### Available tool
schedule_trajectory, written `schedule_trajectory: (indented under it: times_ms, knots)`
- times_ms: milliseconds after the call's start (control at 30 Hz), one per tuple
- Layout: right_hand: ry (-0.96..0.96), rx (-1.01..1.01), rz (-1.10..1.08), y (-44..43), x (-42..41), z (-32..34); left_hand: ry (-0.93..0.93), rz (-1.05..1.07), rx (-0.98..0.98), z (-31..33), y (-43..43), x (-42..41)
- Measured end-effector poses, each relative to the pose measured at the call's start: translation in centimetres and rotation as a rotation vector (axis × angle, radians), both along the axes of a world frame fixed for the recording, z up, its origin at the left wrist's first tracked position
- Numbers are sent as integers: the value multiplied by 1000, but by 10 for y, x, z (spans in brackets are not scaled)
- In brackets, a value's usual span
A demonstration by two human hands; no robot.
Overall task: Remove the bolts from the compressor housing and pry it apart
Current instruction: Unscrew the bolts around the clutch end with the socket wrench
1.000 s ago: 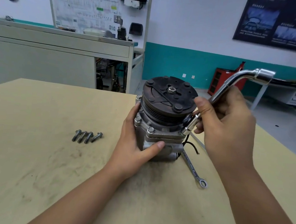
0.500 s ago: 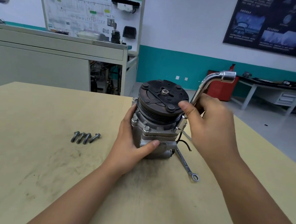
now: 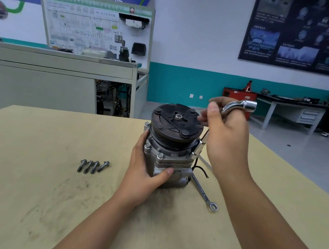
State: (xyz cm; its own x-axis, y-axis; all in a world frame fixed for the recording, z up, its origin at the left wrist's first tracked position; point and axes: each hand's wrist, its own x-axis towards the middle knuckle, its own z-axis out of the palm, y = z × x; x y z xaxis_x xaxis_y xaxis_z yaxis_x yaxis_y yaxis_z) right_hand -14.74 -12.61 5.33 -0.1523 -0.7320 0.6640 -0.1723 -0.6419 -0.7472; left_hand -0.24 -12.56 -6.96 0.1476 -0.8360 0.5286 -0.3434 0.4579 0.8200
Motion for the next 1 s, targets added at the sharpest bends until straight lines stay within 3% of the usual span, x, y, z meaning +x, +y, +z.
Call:
schedule_trajectory:
  times_ms: [133, 233, 600, 767, 1000]
  knots:
    - [-329, 80, 357, -2, 10, 6, -5, -2, 11, 1, -1, 0]
    - [-453, 85, 524, -6, 10, 9, -14, 6, 9, 1, -1, 0]
    - [-413, 101, 573, -14, 10, 14, -13, -15, 35, 6, 2, 0]
    - [-430, 193, 719, -16, 0, 16, 13, -67, 63, 7, 0, 2]
    - [-313, 225, 770, -15, 2, 19, 36, -57, 70, 7, 1, 5]
